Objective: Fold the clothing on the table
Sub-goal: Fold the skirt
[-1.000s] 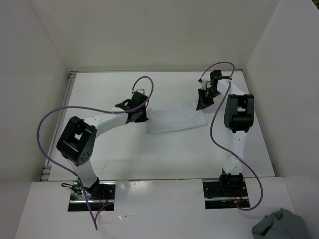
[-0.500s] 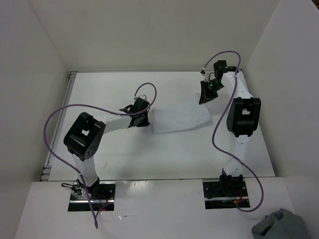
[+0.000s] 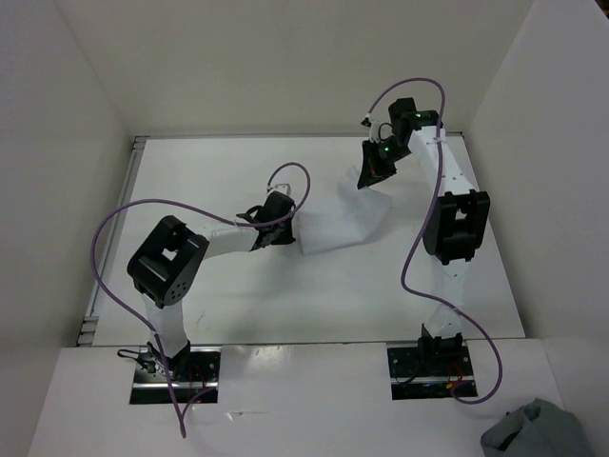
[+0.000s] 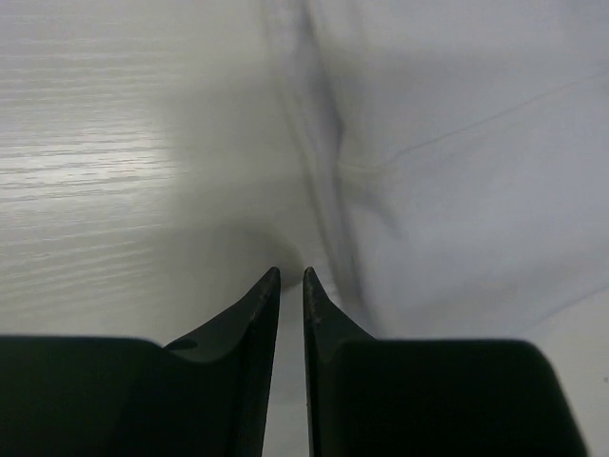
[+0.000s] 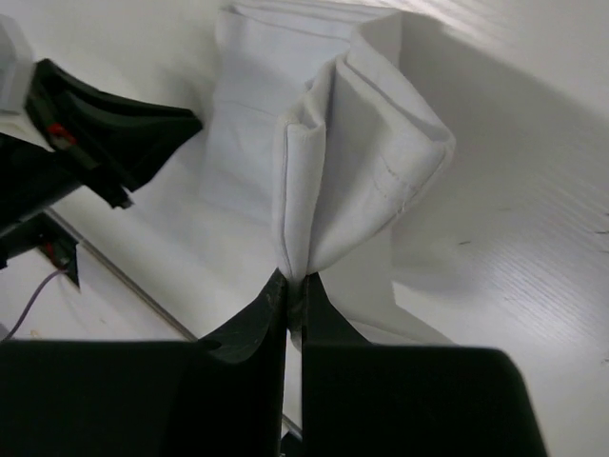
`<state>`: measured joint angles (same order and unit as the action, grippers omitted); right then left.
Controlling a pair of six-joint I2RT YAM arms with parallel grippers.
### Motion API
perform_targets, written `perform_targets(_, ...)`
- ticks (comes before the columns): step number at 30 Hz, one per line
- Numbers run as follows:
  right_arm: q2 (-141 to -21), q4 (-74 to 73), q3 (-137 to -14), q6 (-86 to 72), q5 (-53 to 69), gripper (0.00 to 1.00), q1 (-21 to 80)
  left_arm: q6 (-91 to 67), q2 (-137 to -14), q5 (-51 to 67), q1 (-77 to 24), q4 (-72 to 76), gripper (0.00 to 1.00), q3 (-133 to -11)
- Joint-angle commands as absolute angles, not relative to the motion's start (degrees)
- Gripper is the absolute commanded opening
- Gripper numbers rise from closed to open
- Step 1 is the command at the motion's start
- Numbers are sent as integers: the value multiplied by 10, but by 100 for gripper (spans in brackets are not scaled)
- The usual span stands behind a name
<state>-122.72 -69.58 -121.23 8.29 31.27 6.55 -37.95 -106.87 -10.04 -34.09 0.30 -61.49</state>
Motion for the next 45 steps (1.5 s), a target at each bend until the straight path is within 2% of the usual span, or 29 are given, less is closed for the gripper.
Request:
perform_targets(1,-1203,-722,-1244,62,359,0,84,-391,-1095,-94,-367,1,23,-620)
perform_targets(12,-1179,-686,-1250,7,392,0,115,-402,-1122,-105,-417,6,23,-648)
perform_targets(19,-1150,-618,-1195,-38,433,0,120,-402,-1122,-117,-429,1,23,-664)
perform_targets(26,-1208,-582,-1186,-46,439,0,139,-408,-1117,-129,-439,1,23,-677)
perform_targets(36,-1173,-438,-997,-57,312,0,199,-413,-1117,-141,-439,6,23,-682)
perform_targets(45,-1168,-393,-961,-85,269,0,225,-418,-1117,-141,-439,11,23,-687)
